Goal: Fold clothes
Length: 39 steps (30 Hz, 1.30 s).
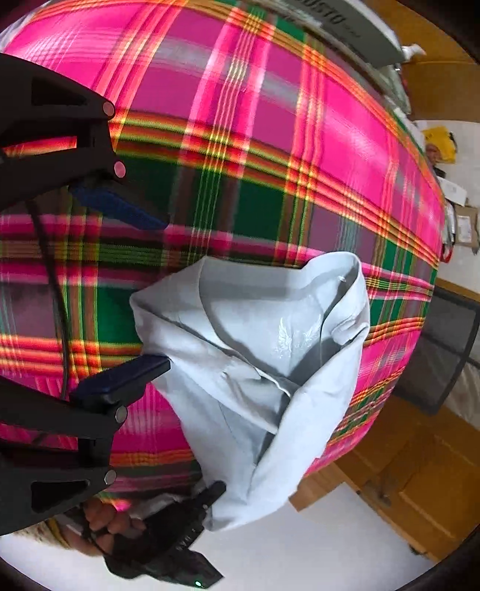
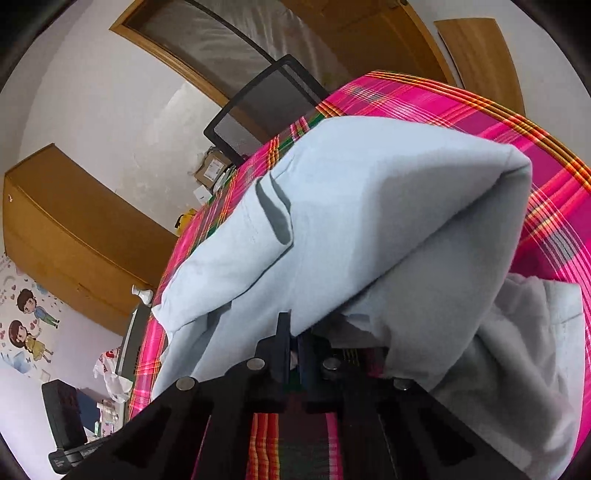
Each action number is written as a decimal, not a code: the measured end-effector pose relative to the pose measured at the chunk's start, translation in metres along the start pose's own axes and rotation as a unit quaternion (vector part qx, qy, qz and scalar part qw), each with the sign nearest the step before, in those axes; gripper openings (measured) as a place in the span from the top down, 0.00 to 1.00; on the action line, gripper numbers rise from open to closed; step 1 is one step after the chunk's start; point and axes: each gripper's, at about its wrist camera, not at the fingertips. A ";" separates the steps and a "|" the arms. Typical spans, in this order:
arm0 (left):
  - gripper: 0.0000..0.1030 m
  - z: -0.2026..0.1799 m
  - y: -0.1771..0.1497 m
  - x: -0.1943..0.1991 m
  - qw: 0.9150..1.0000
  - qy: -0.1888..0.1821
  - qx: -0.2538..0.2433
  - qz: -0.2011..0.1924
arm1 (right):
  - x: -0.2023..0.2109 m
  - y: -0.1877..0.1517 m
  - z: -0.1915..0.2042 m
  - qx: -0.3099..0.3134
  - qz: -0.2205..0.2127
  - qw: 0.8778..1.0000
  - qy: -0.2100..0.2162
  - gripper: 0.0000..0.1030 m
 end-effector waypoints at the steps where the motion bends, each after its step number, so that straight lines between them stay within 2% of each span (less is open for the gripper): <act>1: 0.29 0.000 0.002 0.000 1.000 -0.003 0.008 0.001 | 0.000 0.001 0.000 0.000 0.000 1.000 0.000 0.96; 4: 0.29 0.003 0.004 -0.001 0.998 -0.035 0.043 0.003 | 0.000 0.001 -0.001 -0.001 -0.001 1.000 0.000 0.96; 9: 0.29 -0.003 0.008 -0.004 0.997 -0.047 0.063 0.006 | -0.002 0.001 -0.005 -0.005 0.002 1.000 0.001 0.96; 12: 0.30 -0.011 0.008 -0.008 0.994 -0.073 0.077 0.018 | 0.000 0.001 -0.006 -0.004 0.003 1.000 0.001 0.96; 16: 0.33 -0.015 0.010 -0.012 0.993 -0.080 0.083 0.020 | 0.003 0.001 -0.010 -0.008 0.004 1.000 0.001 0.96; 19: 0.48 -0.006 0.015 -0.014 0.989 -0.092 0.111 0.025 | 0.003 0.001 -0.011 -0.009 0.005 1.000 0.000 0.96; 20: 0.60 -0.005 0.016 -0.015 0.988 -0.096 0.115 0.030 | 0.002 0.000 -0.011 -0.010 0.005 1.000 -0.001 0.96; 21: 0.68 -0.006 0.017 -0.017 0.989 -0.094 0.113 0.036 | 0.002 0.000 -0.011 -0.010 0.006 1.000 -0.001 0.96; 23: 0.73 -0.004 0.018 -0.016 0.990 -0.088 0.107 0.036 | 0.002 -0.001 -0.011 -0.010 0.006 1.000 -0.002 0.96; 29: 0.77 -0.003 0.022 -0.016 0.991 -0.078 0.104 0.034 | -0.002 -0.002 -0.006 -0.010 0.006 1.000 -0.005 0.96; 30: 0.83 -0.003 0.023 -0.018 0.991 -0.080 0.105 0.036 | -0.002 -0.002 -0.006 -0.009 0.005 1.000 -0.005 0.96; 32: 0.87 -0.002 0.026 -0.020 0.989 -0.087 0.109 0.037 | 0.000 -0.002 -0.003 0.002 0.005 1.000 -0.010 0.96; 39: 0.89 0.009 0.048 -0.007 0.989 -0.091 0.119 -0.008 | 0.004 0.001 0.020 0.057 0.004 0.998 -0.019 0.97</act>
Point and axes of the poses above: each gripper's, at about its wrist camera, not at the fingertips, and x roughly against the way its jaws point, z to its left, y to its top, and after that the axes turned 5 degrees about x, right-handed
